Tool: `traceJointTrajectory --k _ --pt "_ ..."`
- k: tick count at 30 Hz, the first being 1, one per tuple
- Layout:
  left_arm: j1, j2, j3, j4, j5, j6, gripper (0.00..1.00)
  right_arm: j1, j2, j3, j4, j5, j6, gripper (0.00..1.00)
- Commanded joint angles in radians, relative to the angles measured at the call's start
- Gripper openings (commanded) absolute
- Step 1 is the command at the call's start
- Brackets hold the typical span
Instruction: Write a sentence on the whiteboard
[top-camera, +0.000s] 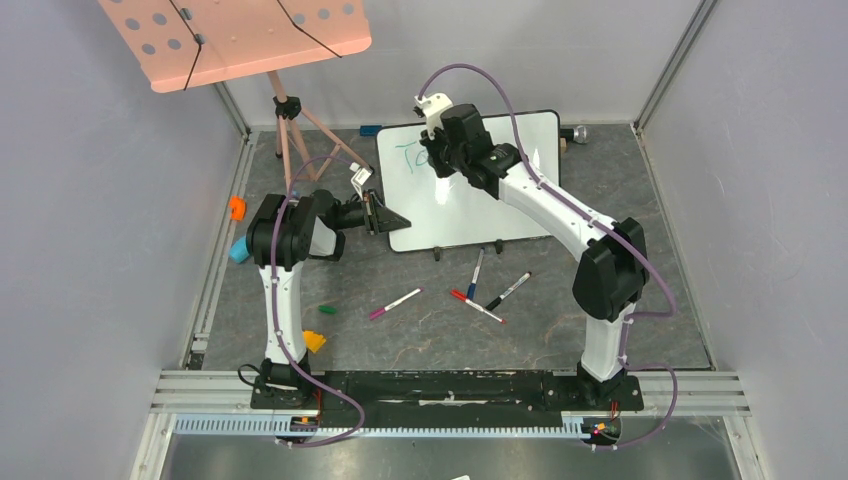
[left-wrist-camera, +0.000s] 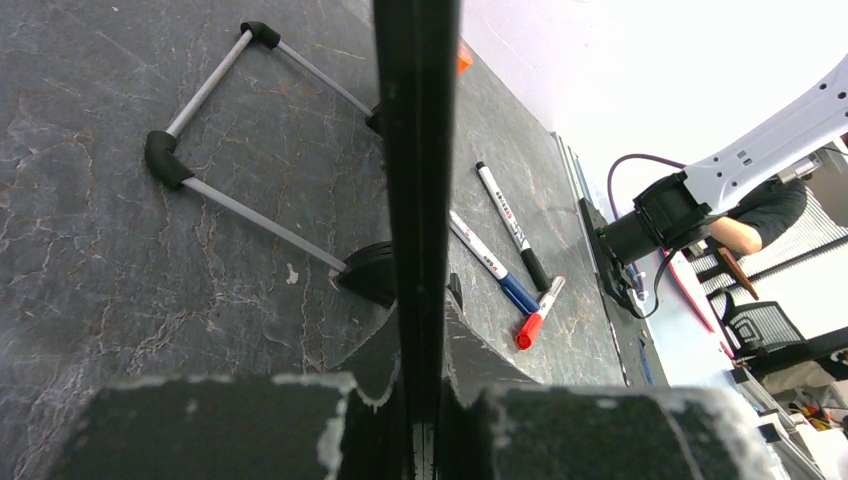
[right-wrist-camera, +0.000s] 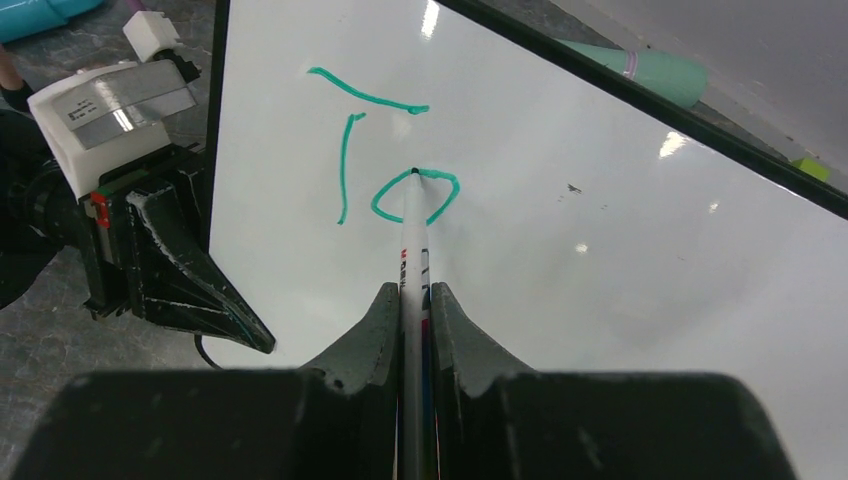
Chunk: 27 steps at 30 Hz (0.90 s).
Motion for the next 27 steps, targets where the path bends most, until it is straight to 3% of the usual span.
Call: traceJointTrajectory --k 1,14,27 --pt "-0.016 0.012 0.004 0.057 0.006 0.036 0.02 -0.012 -0.042 -0.015 0.052 -0.083 -0.009 0.0" --pt "-0.016 0.014 0.007 0.057 0.006 0.033 0.02 -0.059 -0.192 -0.161 0.143 -0.112 0.024 0.0" --pt "-0.017 0.014 0.007 0.057 0.006 0.033 0.02 -0.076 -0.161 -0.147 0.074 -0.061 0.024 0.0"
